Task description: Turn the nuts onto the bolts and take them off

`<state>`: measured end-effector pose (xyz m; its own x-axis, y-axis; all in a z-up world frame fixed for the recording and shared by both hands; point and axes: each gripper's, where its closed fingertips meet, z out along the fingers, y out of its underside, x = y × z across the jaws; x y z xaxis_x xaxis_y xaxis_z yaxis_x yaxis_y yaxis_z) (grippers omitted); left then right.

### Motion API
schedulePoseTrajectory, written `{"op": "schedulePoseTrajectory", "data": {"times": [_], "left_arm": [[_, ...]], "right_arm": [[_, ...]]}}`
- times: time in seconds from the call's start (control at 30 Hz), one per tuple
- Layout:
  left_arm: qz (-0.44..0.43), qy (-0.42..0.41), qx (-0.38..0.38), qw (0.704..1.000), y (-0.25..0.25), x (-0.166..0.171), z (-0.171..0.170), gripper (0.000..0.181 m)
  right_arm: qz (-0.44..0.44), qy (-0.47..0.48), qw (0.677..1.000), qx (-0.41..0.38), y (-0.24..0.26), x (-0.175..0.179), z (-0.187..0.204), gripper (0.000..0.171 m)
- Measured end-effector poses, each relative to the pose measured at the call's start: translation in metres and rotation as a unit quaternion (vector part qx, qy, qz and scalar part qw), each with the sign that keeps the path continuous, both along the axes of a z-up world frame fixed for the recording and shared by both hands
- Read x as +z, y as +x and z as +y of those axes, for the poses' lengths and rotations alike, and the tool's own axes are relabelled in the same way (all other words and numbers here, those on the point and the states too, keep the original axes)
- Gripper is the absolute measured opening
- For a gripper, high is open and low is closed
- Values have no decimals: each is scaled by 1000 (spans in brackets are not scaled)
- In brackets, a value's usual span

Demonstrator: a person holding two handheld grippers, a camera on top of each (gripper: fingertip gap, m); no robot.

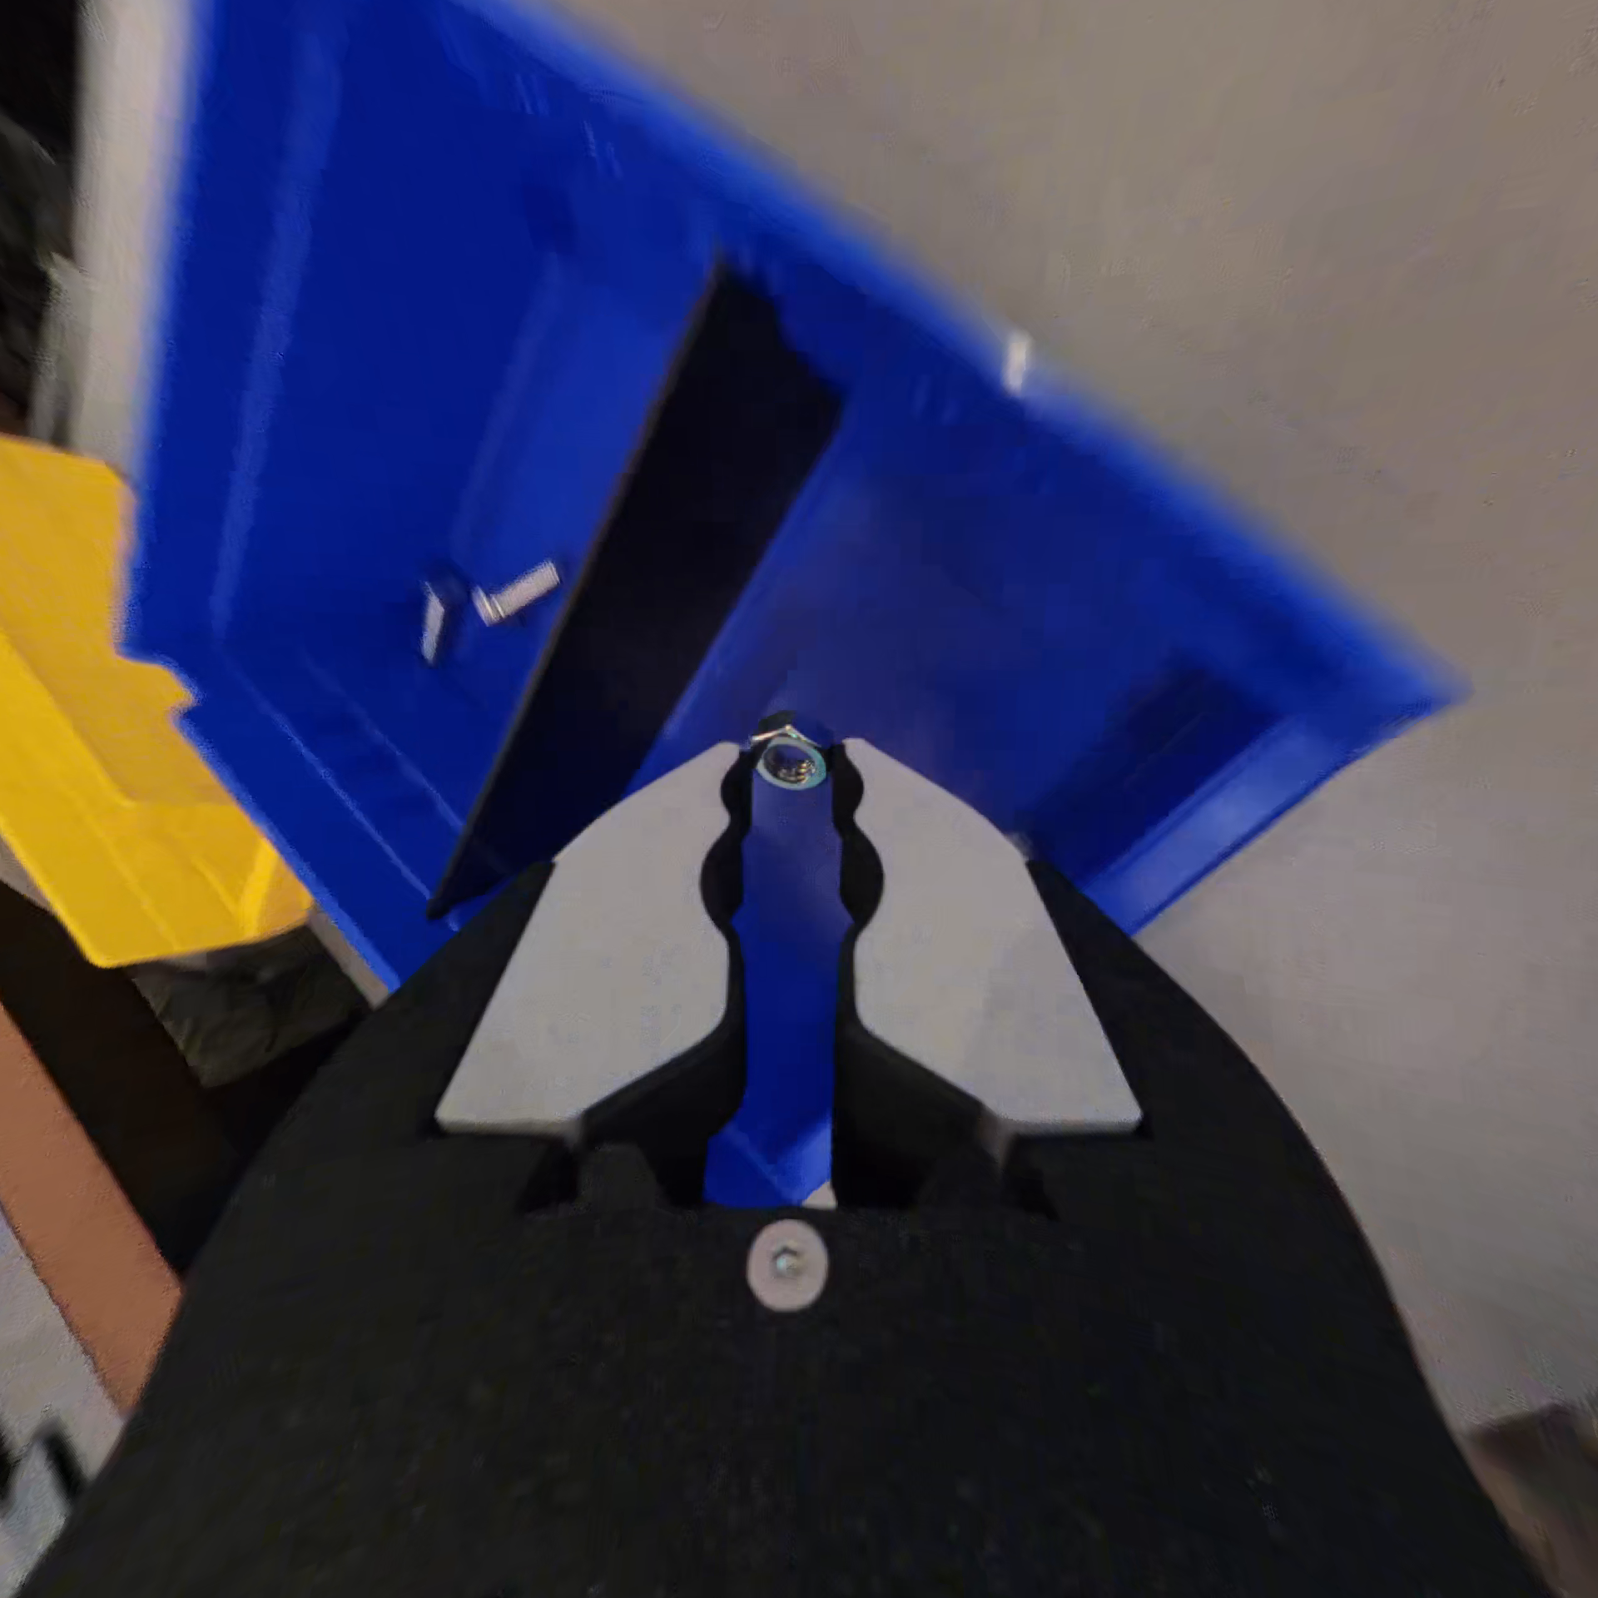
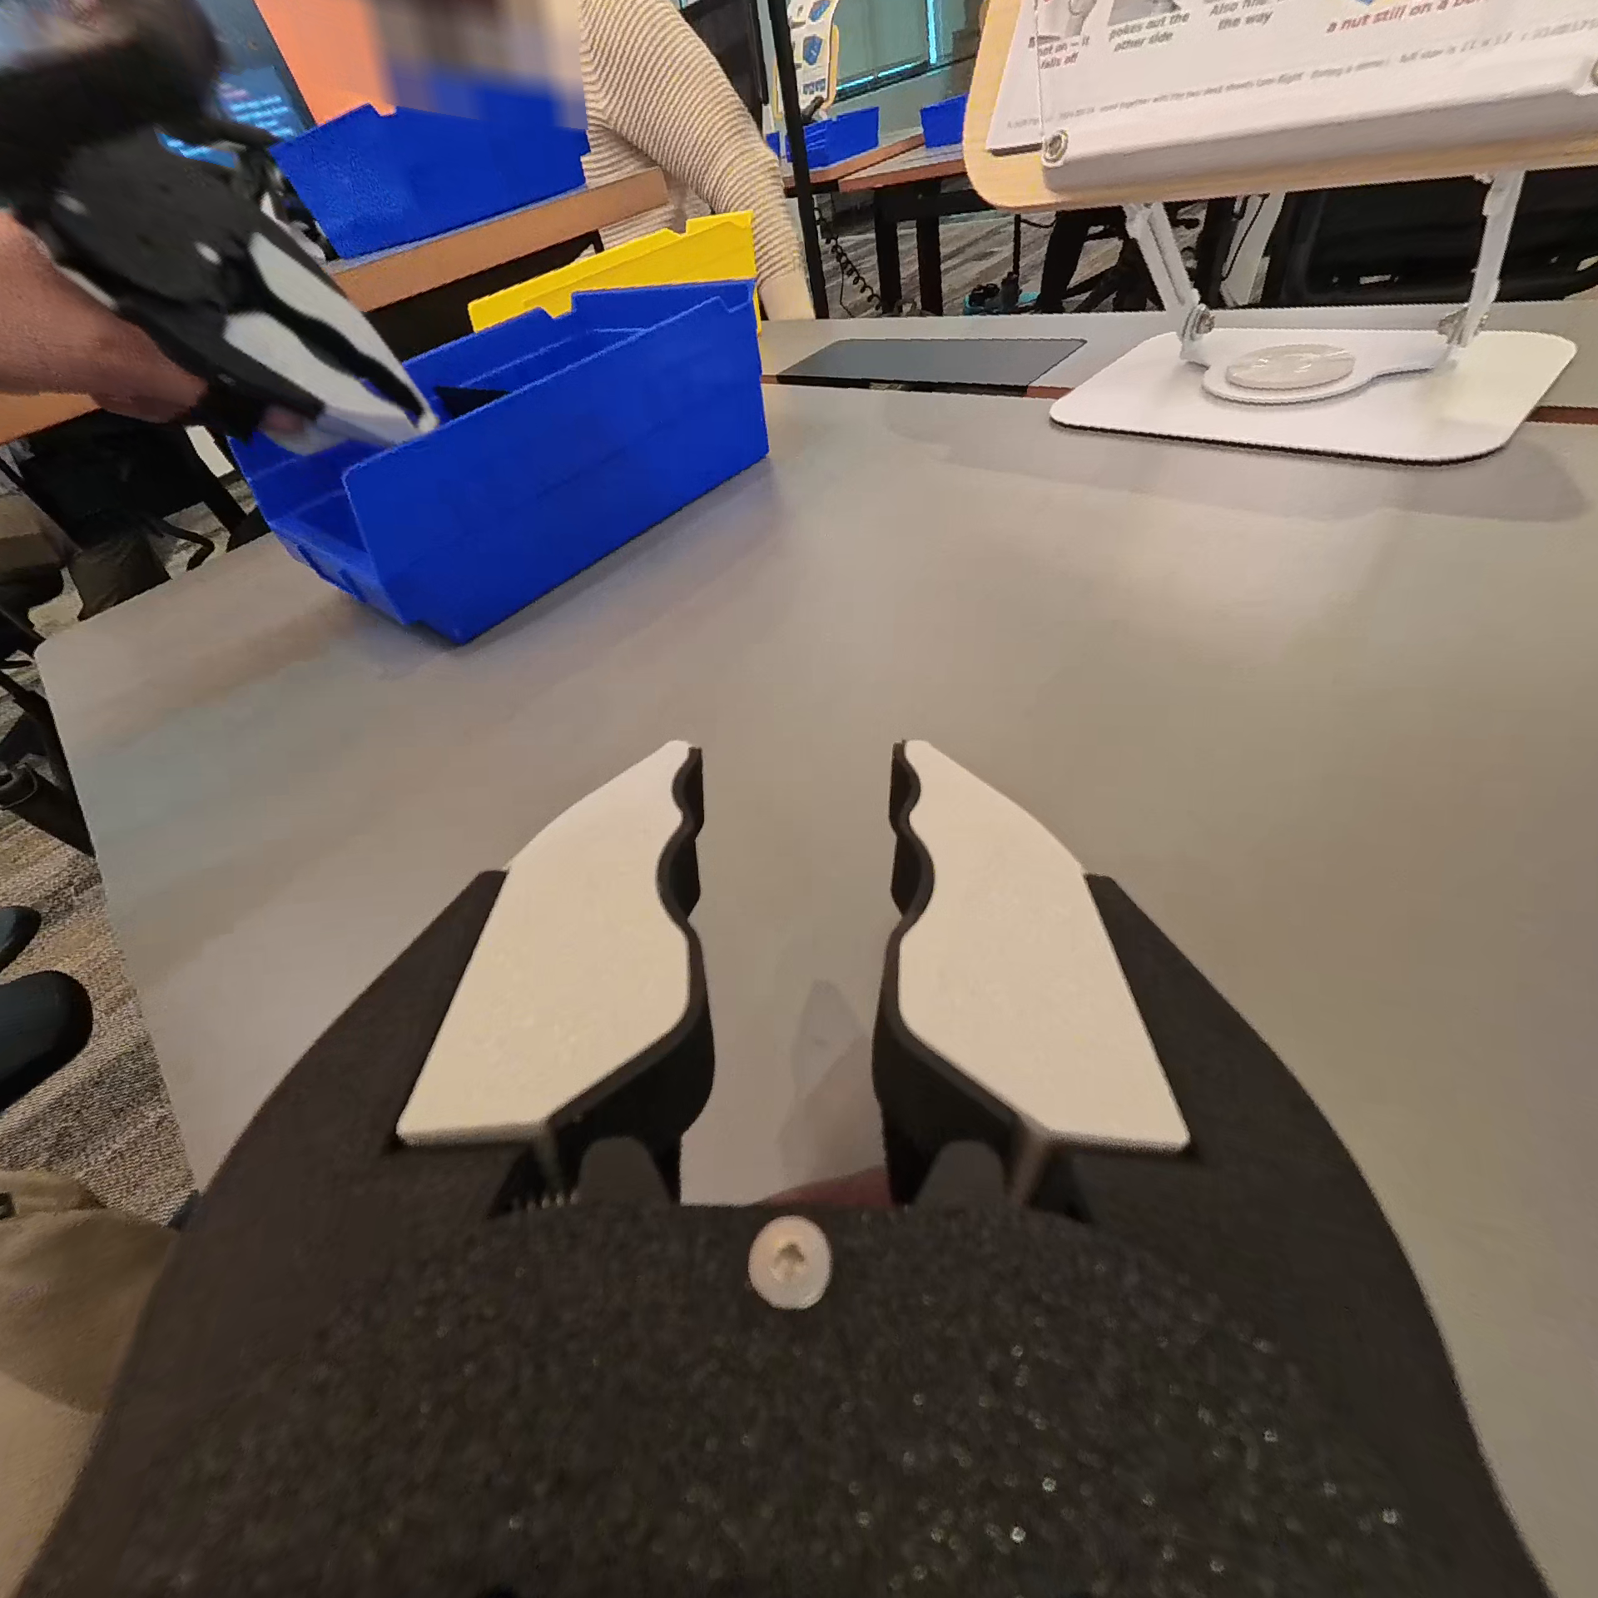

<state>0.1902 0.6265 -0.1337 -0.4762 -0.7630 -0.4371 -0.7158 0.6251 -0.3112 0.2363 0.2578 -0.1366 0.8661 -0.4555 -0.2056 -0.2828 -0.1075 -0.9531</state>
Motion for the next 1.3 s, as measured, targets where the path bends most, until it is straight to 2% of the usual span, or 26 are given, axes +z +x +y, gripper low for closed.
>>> {"op": "schedulePoseTrajectory", "data": {"times": [0.13,0.23,0.37,0.57,0.67,0.77,0.83,0.97,1.03,1.1,1.3], "left_arm": [[-185,-60,-18,981,1,54,-59,17],[-283,-115,-8,952,-9,71,-94,17],[-346,-177,7,921,-22,66,-130,17],[-348,-216,-11,912,-24,55,-164,17],[-306,-225,-50,924,-9,54,-181,17],[-237,-199,-92,946,34,47,-198,17],[-151,-201,-132,959,68,29,-216,17],[13,-130,-191,973,135,-19,-229,17],[69,-76,-210,972,162,-35,-228,17],[107,-32,-262,959,177,-43,-235,17],[220,1,-293,931,193,-72,-248,17]], "right_arm": [[-3,2,1000,5,-4,4,3,41],[-9,2,1000,7,-6,9,3,41],[-22,-4,1000,5,-7,15,3,41],[-26,-7,1000,7,-10,18,4,41],[-30,-15,999,7,-10,17,3,41],[-22,-16,1000,9,-8,17,2,41],[-19,-22,1000,10,-7,15,1,41],[-24,-36,999,6,-7,13,-1,41],[-24,-41,999,6,-7,11,-1,41],[-26,-47,999,5,-7,10,-2,41],[-27,-55,998,3,-5,8,-5,41]]}}
